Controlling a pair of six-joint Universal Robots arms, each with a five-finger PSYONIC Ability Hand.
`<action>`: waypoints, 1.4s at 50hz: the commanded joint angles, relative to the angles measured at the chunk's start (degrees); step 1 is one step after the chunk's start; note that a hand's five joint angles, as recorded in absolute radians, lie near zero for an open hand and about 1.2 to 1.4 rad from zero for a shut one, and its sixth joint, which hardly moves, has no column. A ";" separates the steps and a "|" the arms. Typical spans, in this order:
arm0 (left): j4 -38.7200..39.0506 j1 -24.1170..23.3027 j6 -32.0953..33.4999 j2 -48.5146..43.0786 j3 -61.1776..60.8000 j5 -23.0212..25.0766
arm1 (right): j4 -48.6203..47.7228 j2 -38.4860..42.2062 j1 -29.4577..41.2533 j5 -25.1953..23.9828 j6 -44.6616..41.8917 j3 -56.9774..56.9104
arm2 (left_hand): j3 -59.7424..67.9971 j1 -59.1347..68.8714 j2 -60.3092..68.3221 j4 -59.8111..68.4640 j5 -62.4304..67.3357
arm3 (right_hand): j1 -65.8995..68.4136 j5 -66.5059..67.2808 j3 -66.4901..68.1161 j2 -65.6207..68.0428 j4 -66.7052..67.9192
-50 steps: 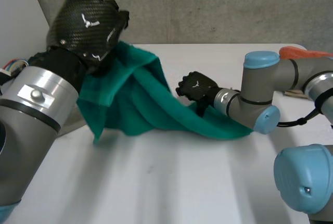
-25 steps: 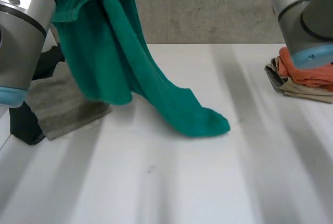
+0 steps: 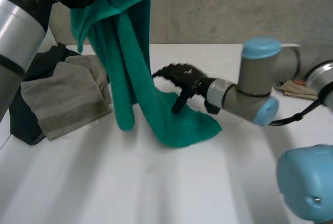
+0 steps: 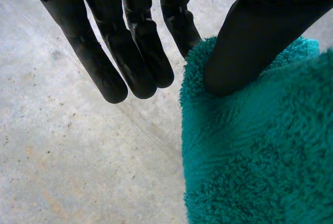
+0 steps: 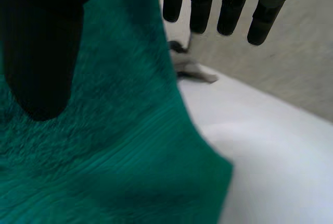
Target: Fold the laundry.
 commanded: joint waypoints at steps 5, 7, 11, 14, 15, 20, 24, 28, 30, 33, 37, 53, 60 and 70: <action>0.06 2.58 -0.12 2.20 -2.81 0.69 | -4.47 5.97 4.90 7.12 0.86 -4.98 | 11.69 13.28 11.28 11.17 13.95 | 61.59 62.29 61.84 61.66 61.97; 0.06 3.37 -0.20 2.11 -2.81 0.78 | -7.37 5.45 4.64 10.63 1.48 -6.56 | 11.69 13.28 11.28 11.17 13.95 | 61.78 62.48 62.03 61.85 62.16; 0.23 5.65 -0.20 1.50 -1.93 1.40 | -14.76 0.53 2.45 22.06 4.73 -9.82 | 11.69 13.28 11.28 11.17 13.95 | 61.78 62.48 62.03 61.85 62.16; 0.94 7.32 -0.38 -0.25 0.17 1.66 | -19.68 -5.70 -0.53 28.22 7.19 -9.39 | 11.69 13.28 11.28 11.17 13.95 | 61.78 62.48 62.03 61.85 62.16; 1.37 7.68 -0.38 -1.04 0.96 1.66 | -20.65 -7.46 -1.50 28.93 7.63 -8.86 | 11.69 13.28 11.28 11.17 13.95 | 61.78 62.48 62.03 61.85 62.16; 2.17 8.03 -1.78 -6.14 6.41 0.08 | -24.96 -19.59 -6.16 29.72 8.16 0.62 | 11.69 13.28 11.28 11.17 13.95 | 61.78 62.48 62.03 61.85 62.16; 2.26 7.68 -4.24 -11.06 9.58 -1.76 | -25.76 -28.12 -8.36 29.02 6.58 12.30 | 11.69 13.28 11.28 11.17 13.95 | 61.78 62.48 62.03 61.85 62.16; 2.35 7.42 -6.09 -17.39 11.16 -2.82 | -26.28 -35.50 -10.73 26.66 2.37 26.44 | 11.69 13.28 11.28 11.17 13.95 | 61.78 62.48 62.03 61.85 62.16; 2.26 7.50 -7.41 -21.16 11.52 -2.82 | -26.72 -38.85 -11.79 24.54 -0.88 35.50 | 11.69 13.28 11.28 11.17 13.95 | 61.78 62.48 62.03 61.85 62.16; 2.26 7.77 -9.43 -26.00 11.43 -2.47 | -28.21 -41.58 -12.41 21.47 -5.89 47.71 | 11.69 13.28 11.28 11.17 13.95 | 61.78 62.48 62.03 61.85 62.16; 1.29 8.12 -10.84 -33.63 11.17 -0.98 | -32.69 -41.50 -12.32 19.00 -12.92 59.94 | 11.69 13.28 11.28 11.17 13.95 | 61.78 62.48 62.03 61.85 62.16; -9.95 9.09 -1.88 -44.74 13.80 0.61 | -36.58 -36.99 -11.70 22.51 -24.01 67.96 | -34.46 -32.87 -34.87 -34.98 -32.20 | 11.18 11.89 11.43 11.26 11.56; -12.85 8.21 -1.34 -38.15 13.54 -4.13 | -24.13 -41.32 -13.19 23.22 -22.60 59.38 | -50.84 -49.25 -51.25 -51.36 -48.58 | 0.71 1.41 0.95 0.78 1.08; -16.37 -2.86 -5.47 -37.78 13.01 -10.64 | 5.69 -28.15 -15.22 21.82 -28.31 32.56 | -54.06 -52.47 -54.47 -54.58 -51.80 | 1.54 2.24 1.79 1.61 1.91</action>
